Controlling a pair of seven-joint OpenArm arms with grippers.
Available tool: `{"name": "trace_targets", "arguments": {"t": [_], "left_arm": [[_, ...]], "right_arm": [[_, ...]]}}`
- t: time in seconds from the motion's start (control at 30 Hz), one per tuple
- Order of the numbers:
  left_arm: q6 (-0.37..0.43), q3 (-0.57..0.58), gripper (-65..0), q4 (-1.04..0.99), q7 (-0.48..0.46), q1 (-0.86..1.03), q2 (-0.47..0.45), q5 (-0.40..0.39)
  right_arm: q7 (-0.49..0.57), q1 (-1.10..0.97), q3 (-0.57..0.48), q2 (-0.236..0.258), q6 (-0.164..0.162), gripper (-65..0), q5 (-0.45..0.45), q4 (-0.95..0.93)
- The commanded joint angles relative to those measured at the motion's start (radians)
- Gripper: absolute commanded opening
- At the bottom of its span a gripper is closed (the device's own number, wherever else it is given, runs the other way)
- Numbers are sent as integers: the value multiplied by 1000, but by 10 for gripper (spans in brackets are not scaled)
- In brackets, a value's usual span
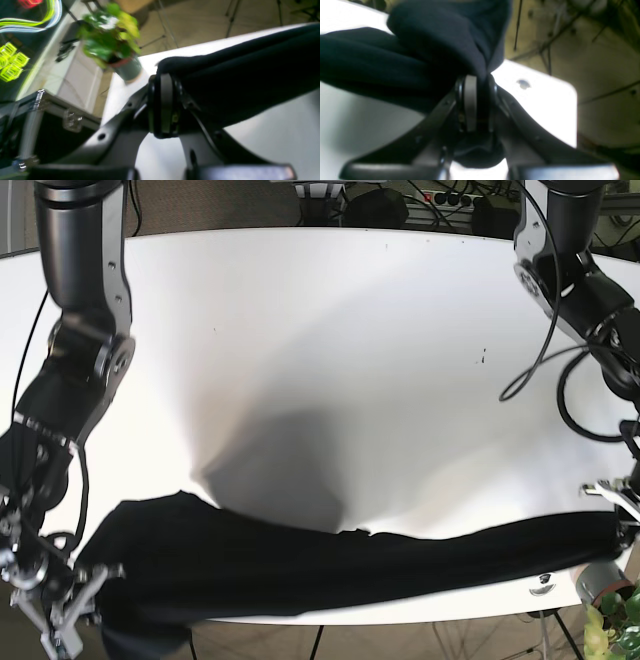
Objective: Fold the T-shirt properly
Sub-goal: 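Lift the shirt with both grippers and swing it over the table, then lower the shirt and drag it with both grippers to spread it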
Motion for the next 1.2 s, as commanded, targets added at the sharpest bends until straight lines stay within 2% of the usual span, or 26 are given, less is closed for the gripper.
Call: {"name": "trace_targets", "arguments": {"t": [0.0,0.27,0.5,0.63,0.97,1.17], "left_arm": [[10,-38,-650,8,-58,42,-18,28],[10,-52,-650,-39,-128,248,-15,24],[10,-52,-650,-115,-262,389,-15,24],[10,-57,-650,-139,-263,429,-15,24],[10,-158,-650,-202,-263,456,24,25],[10,-158,-650,-202,-263,458,27,25]], "right_arm": [[16,-26,24,18,-3,-626,12,70],[-6,-339,131,7,-11,-626,158,183],[-58,-557,245,-45,-5,-626,302,243],[-67,-671,269,-47,-5,-626,373,246],[-64,-898,269,-47,-9,-623,543,248],[-63,-973,269,-48,-12,-623,579,248]]}}
